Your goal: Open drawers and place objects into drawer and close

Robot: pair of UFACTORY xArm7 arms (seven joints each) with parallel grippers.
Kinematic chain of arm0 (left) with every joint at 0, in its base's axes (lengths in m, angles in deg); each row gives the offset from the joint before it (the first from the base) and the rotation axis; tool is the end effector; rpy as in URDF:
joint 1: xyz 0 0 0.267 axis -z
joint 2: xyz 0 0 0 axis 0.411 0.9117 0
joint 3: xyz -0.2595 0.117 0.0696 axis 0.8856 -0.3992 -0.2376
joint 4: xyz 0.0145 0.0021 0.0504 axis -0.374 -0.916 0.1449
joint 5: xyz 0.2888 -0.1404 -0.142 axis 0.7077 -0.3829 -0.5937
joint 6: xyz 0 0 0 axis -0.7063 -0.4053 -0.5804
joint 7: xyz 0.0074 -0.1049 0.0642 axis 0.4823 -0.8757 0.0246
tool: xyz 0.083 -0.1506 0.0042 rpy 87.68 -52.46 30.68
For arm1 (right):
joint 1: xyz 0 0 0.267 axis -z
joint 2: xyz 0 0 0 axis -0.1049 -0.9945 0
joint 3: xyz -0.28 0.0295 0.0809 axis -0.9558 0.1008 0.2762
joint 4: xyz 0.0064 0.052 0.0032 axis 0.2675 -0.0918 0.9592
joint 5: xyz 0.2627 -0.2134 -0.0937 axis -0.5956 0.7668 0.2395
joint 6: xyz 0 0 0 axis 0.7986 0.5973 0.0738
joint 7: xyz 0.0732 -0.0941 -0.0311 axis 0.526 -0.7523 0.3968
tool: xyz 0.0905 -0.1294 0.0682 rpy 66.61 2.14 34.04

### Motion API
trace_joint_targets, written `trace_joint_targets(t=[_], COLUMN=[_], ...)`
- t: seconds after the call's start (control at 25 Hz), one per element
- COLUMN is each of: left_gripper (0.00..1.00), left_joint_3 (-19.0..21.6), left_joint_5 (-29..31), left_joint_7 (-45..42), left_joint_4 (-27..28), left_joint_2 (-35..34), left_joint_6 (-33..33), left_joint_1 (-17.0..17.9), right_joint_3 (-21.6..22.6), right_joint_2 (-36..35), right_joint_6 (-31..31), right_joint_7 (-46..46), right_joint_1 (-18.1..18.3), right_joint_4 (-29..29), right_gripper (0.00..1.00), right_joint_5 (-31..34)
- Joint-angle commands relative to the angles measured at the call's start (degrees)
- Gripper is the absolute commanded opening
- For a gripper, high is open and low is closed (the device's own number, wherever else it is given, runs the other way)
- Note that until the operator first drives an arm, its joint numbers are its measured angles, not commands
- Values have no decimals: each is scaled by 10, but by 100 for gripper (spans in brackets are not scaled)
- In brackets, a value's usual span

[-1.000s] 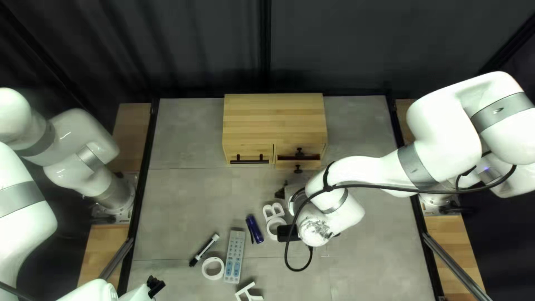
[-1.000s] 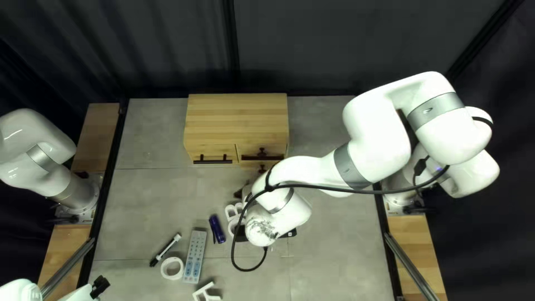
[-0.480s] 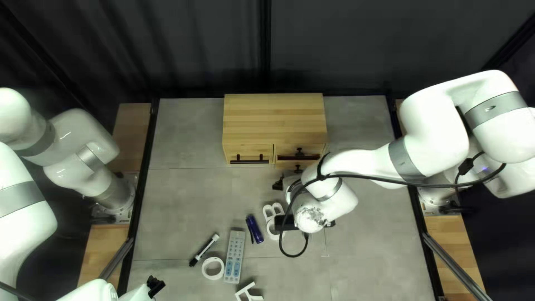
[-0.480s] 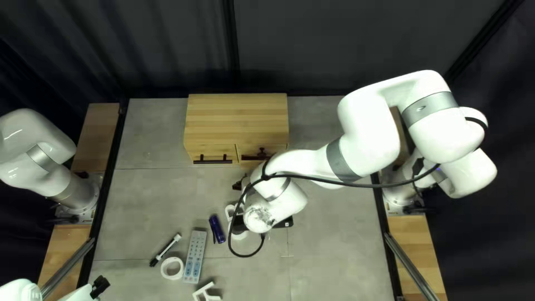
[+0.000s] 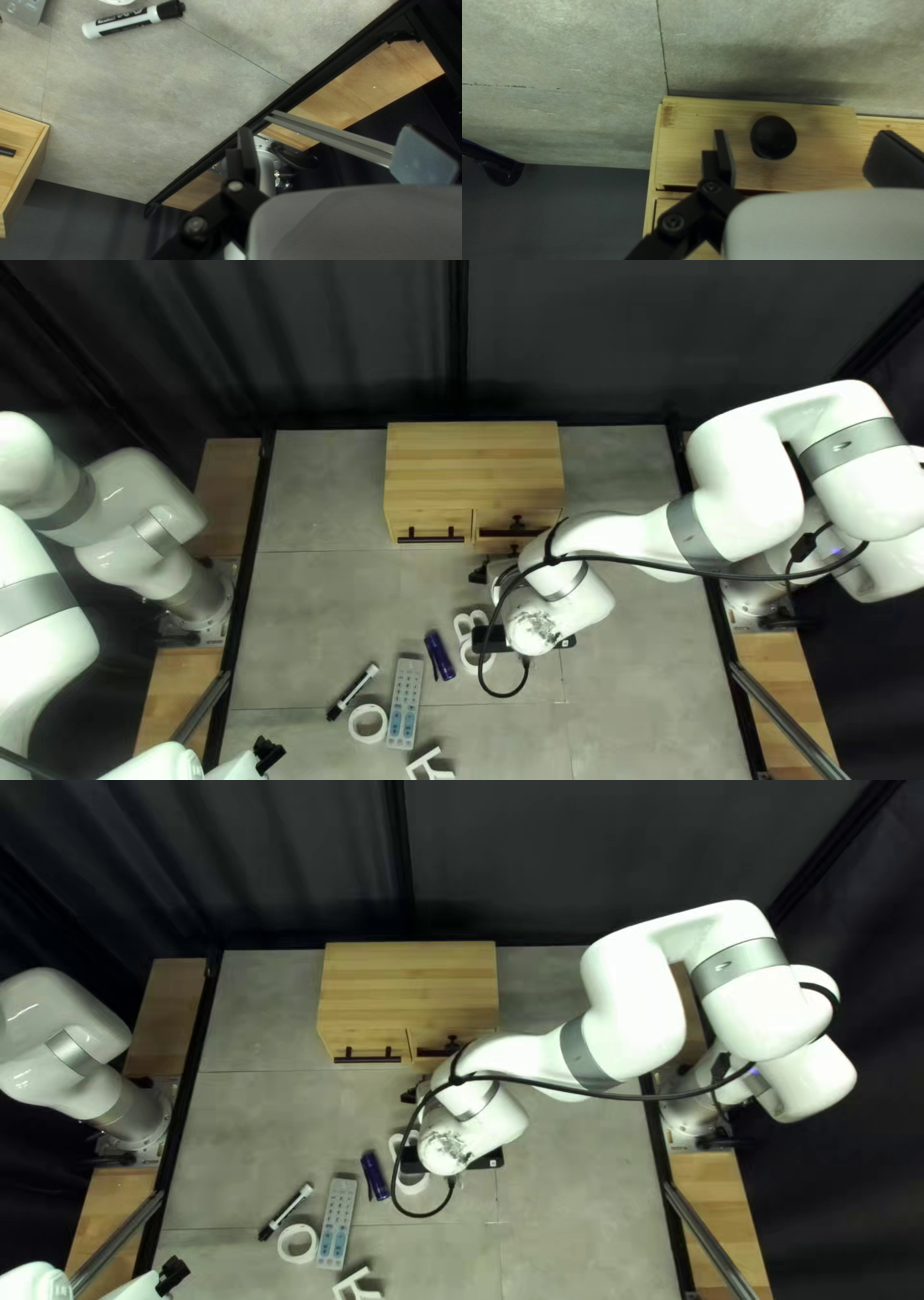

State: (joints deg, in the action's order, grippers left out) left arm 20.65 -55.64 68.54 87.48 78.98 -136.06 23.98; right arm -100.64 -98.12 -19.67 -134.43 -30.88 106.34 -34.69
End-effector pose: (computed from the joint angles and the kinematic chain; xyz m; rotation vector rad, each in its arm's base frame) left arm 0.1796 -0.3079 0.1885 -2.5112 1.3412 0.5436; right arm 0.4808 -0.0478 0.0578 1.7810 1.8466 -0.7109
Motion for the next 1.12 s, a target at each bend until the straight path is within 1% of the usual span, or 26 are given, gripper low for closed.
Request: trace_joint_targets(t=[0.04,0.08,0.16,0.2,0.24,0.32,0.36,0.44,0.48,0.6,0.64,0.68,0.72,0.84,0.88,0.92,1.0,1.04,1.08,1.12], left_gripper=[100,100,100,100,100,100,100,100,100,100,100,100,100,100,100,100,100,100,100,100], left_joint_3=[0,0,0,0,0,0,0,0,0,0,0,0,0,0,0,0,0,0,0,0], left_joint_5=[0,0,0,0,0,0,0,0,0,0,0,0,0,0,0,0,0,0,0,0], left_joint_7=[0,0,0,0,0,0,0,0,0,0,0,0,0,0,0,0,0,0,0,0], left_joint_4=[0,0,0,0,0,0,0,0,0,0,0,0,0,0,0,0,0,0,0,0], left_joint_2=[0,0,0,0,0,0,0,0,0,0,0,0,0,0,0,0,0,0,0,0], left_joint_6=[0,0,0,0,0,0,0,0,0,0,0,0,0,0,0,0,0,0,0,0], left_joint_1=[0,0,0,0,0,0,0,0,0,0,0,0,0,0,0,0,0,0,0,0], right_joint_3=[0,0,-1,-1,0,0,-1,-1,-1,0,0,0,-1,-1,-1,-1,-1,-1,0,0], right_joint_2=[1,2,2,2,3,3,3,2,1,-1,0,0,0,1,2,2,2,2,1,1], right_joint_6=[1,2,2,3,3,3,3,4,3,1,1,0,0,-4,-4,-5,-4,-3,-3,-2], right_joint_7=[-1,0,1,1,1,1,2,2,3,2,3,3,3,4,5,5,7,8,9,9], right_joint_1=[1,1,1,1,1,1,1,1,1,1,1,1,1,1,1,1,1,1,1,1], right_joint_4=[-2,-3,-5,-5,-6,-7,-7,-7,-7,-4,-5,-5,-5,-4,-5,-6,-7,-7,-7,-7], right_gripper=[56,64,66,70,79,87,87,79,73,63,62,54,47,42,46,47,55,56,62,73], right_joint_5=[0,0,0,0,0,0,1,0,-1,-3,-3,-4,-4,-6,-6,-6,-6,-6,-6,-6])
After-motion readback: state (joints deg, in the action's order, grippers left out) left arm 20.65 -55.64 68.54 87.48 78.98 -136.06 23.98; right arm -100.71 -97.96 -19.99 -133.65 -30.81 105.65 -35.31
